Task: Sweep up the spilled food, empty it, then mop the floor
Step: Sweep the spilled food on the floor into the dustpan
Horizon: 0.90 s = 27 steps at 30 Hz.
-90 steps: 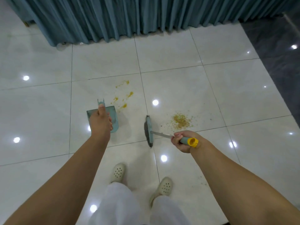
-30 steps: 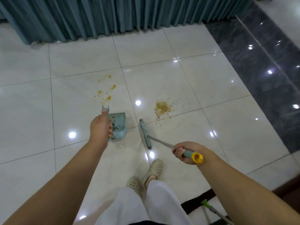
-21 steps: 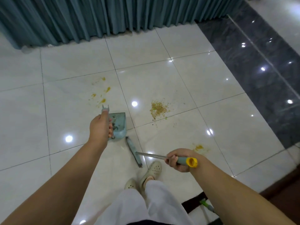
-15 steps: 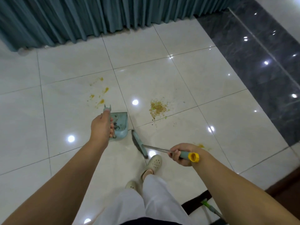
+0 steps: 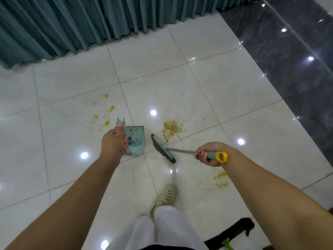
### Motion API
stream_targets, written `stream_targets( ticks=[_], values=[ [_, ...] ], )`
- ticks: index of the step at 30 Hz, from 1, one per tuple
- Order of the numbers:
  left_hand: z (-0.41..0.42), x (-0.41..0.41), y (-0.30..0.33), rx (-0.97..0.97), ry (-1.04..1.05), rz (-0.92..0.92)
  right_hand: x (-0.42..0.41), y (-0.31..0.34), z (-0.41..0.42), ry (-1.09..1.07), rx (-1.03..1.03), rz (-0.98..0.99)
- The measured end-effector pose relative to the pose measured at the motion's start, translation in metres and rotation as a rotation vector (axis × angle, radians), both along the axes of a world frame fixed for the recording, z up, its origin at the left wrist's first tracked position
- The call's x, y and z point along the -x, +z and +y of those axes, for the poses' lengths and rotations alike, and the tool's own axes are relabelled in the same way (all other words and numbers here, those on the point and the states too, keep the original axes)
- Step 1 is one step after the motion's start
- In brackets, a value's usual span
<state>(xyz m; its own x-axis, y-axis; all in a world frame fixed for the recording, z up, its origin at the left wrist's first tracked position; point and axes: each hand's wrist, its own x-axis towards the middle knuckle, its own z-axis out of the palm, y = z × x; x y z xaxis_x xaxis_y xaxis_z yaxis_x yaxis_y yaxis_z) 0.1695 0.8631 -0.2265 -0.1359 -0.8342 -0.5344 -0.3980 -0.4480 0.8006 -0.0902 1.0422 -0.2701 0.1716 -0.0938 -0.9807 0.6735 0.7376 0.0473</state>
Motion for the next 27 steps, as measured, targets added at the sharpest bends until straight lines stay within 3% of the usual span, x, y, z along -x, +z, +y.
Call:
stream_targets(
  ticks=[17,27],
  values=[
    [-0.028,0.083,-0.006,-0.006,-0.062,-0.006,0.093,-0.017,-0.057,-0.111,0.095,0.119],
    [-0.045,0.11,0.002,0.004,-0.198,0.0,0.076,0.011,-0.017,-0.36,0.101,-0.016]
  ],
)
